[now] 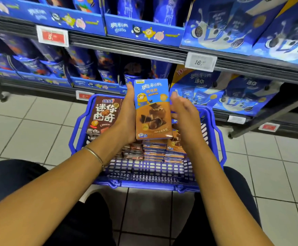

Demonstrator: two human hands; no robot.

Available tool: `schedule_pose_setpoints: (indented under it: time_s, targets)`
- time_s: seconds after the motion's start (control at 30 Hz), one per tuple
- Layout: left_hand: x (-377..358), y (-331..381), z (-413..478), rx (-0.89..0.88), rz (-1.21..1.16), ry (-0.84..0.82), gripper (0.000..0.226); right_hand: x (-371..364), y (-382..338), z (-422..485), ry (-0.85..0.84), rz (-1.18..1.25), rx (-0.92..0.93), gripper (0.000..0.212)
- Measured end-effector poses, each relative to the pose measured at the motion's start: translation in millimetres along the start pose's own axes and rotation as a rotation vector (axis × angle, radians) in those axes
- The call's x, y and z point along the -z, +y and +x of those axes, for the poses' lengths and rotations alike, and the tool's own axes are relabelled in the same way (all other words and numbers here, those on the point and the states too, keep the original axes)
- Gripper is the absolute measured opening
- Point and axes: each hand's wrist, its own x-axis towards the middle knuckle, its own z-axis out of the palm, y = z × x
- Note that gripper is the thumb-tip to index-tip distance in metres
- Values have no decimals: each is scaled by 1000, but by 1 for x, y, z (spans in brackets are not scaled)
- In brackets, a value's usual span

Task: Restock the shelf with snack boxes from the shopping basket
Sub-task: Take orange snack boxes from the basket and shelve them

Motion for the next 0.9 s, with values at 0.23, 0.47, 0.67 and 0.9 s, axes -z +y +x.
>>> schedule_pose_setpoints:
  time_s: [0.23, 0.47, 0.67, 0.9]
  targets:
    - [-1, 22, 0, -79, -41, 83, 82, -1, 76, 33, 43, -460, -184, 48]
    - [-3, 25, 0, -66, -48, 102, 83, -21, 106, 26, 87, -696, -48, 38]
    - [-2, 28, 0, -55, -11, 113, 85, -7, 91, 13, 186, -397, 7, 46]
    - [-2, 24, 1, -39, 2, 141, 84, 29, 46, 10, 267, -145, 40, 41]
